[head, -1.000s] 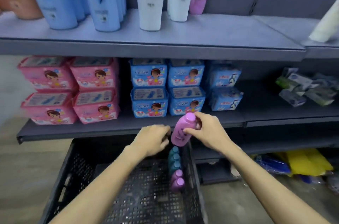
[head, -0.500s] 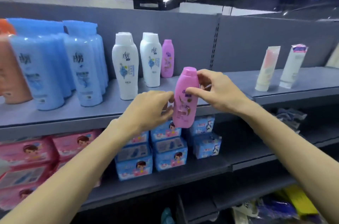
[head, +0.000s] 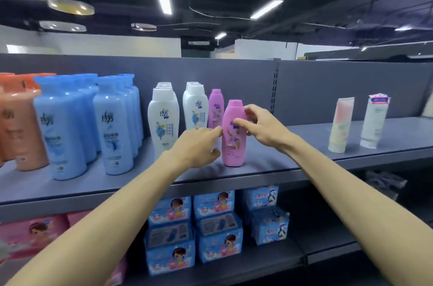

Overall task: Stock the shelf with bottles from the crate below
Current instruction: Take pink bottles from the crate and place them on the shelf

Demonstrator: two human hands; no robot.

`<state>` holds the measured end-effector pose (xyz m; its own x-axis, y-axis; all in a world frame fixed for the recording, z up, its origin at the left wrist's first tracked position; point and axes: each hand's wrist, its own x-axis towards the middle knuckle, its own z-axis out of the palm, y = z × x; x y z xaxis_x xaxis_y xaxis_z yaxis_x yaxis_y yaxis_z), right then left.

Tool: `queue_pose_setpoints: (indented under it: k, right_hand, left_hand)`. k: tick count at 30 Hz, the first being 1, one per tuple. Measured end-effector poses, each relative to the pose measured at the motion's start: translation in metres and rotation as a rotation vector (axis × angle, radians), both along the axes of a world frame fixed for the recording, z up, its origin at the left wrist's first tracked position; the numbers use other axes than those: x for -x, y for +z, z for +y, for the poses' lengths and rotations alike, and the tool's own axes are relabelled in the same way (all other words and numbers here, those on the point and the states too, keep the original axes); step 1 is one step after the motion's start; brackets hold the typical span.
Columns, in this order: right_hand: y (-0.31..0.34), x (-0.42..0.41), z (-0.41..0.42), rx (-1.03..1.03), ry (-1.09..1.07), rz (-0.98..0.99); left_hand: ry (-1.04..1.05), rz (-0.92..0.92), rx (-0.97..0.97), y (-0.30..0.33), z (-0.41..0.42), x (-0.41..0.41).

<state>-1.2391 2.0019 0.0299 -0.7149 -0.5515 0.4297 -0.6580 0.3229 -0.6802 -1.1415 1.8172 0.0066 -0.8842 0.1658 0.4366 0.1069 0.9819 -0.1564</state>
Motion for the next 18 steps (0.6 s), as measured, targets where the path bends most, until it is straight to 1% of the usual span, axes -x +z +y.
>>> queue_pose_setpoints:
  k: [5, 14, 18]
  right_hand:
    - [-0.015, 0.004, 0.000, -0.189, 0.018, 0.005]
    - [-0.028, 0.024, -0.005, -0.272, 0.003, 0.070]
    - [-0.033, 0.043, -0.013, -0.272, -0.018, 0.093]
  left_hand:
    - [-0.042, 0.065, 0.018, -0.005, -0.008, 0.013]
    - [-0.041, 0.155, 0.019, -0.016, -0.012, 0.035]
    - [0.008, 0.140, 0.013, -0.018, -0.013, 0.046]
